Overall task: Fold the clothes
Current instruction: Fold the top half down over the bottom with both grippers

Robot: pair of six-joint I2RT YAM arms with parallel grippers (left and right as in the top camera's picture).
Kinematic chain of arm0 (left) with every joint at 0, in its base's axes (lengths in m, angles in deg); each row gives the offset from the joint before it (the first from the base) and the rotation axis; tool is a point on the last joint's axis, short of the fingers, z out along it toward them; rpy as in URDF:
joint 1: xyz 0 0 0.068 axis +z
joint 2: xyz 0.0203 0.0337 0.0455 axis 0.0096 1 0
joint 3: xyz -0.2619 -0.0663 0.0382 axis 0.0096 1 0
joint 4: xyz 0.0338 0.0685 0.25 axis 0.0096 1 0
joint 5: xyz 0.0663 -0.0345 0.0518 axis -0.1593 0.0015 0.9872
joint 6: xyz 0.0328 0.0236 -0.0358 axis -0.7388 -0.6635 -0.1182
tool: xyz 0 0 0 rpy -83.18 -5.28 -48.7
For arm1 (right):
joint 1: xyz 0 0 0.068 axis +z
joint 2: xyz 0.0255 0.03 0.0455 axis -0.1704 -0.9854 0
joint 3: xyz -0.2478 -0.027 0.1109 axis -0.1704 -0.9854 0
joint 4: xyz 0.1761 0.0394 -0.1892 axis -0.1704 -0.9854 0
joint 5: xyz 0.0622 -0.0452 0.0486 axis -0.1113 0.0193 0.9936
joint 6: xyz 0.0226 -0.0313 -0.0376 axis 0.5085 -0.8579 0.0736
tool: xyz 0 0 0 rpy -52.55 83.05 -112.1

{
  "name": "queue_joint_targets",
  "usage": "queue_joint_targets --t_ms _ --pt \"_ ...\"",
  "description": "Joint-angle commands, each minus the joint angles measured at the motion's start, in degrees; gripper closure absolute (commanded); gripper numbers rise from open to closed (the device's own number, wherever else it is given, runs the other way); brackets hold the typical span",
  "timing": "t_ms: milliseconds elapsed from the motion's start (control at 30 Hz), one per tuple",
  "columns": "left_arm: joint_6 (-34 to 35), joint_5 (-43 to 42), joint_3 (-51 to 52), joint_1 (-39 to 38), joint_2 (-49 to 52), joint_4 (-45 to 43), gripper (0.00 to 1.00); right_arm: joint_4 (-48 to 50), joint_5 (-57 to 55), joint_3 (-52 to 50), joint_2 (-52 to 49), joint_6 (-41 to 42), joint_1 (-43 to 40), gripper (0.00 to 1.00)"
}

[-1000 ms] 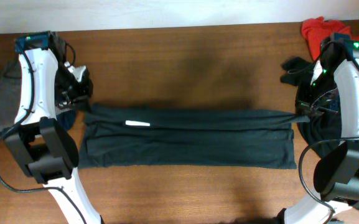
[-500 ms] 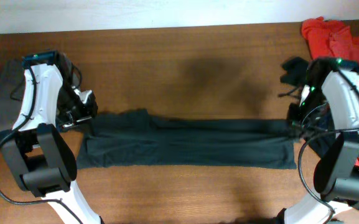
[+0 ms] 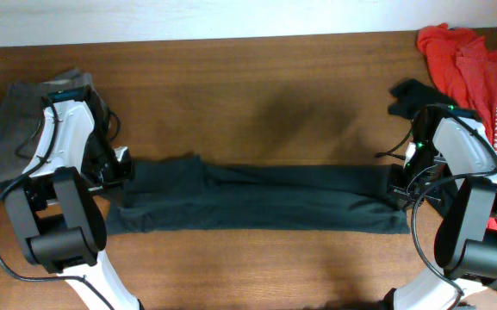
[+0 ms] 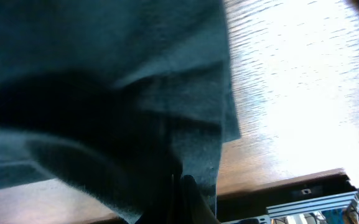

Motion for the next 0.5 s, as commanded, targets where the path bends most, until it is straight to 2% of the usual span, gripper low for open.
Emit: queue_joint_targets --t_ms 0,133,467 --pt "5.0 7.1 0.2 0.4 -2.1 -0.7 0.99 0.0 -5.4 -0.3 1.0 4.2 -0.4 0.96" --pt "5.3 7.2 0.2 0.4 -2.1 -2.3 0.99 0.1 -9.2 -0.3 1.0 7.2 -0.4 0.96" --pt "5.2 6.8 0.8 0.4 -2.1 0.7 0.99 0.7 -7.8 -0.3 1.0 7.1 -0.4 0.96"
